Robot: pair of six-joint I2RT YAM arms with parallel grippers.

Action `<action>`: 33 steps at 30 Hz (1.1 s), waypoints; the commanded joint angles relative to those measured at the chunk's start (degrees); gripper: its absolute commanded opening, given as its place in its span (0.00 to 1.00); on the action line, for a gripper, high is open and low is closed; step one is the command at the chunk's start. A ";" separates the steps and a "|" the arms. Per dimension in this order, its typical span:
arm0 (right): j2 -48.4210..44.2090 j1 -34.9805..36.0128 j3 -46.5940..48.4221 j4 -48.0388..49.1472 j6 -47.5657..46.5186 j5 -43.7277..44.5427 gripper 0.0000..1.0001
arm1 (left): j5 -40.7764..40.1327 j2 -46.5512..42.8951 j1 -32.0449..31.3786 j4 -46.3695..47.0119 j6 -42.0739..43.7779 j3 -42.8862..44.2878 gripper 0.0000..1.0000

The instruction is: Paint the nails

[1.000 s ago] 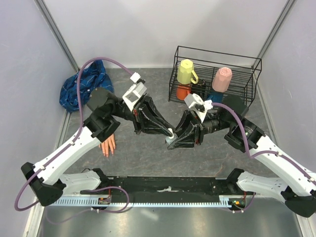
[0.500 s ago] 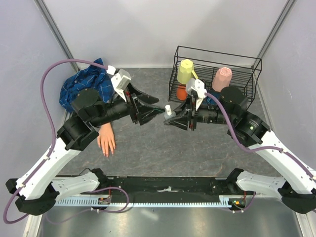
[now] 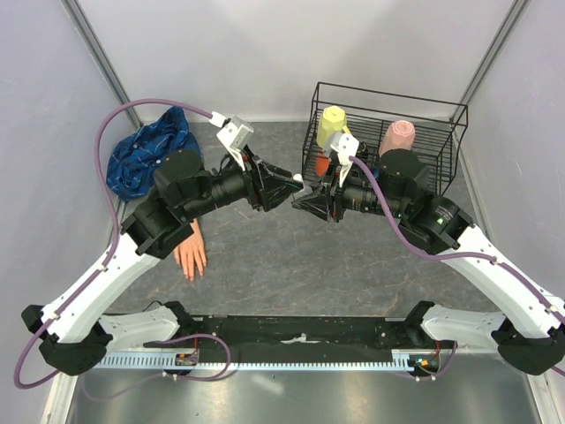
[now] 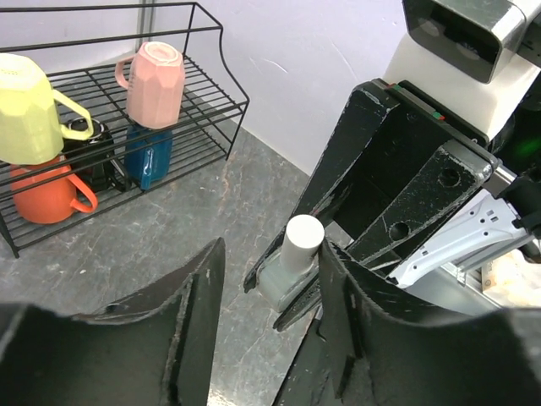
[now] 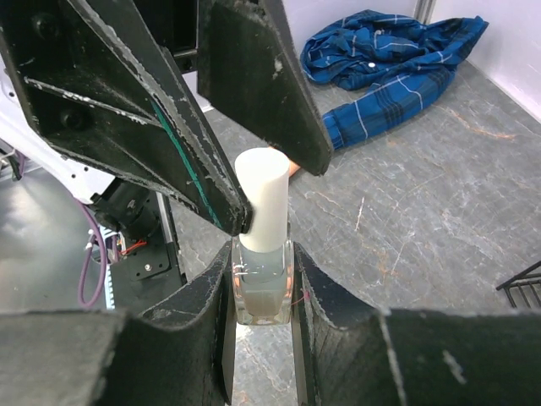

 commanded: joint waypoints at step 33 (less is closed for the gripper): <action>-7.85 0.80 -4.03 5.05 2.63 -19.36 0.00 | 30.35 -5.28 -0.12 3.48 4.75 0.26 0.65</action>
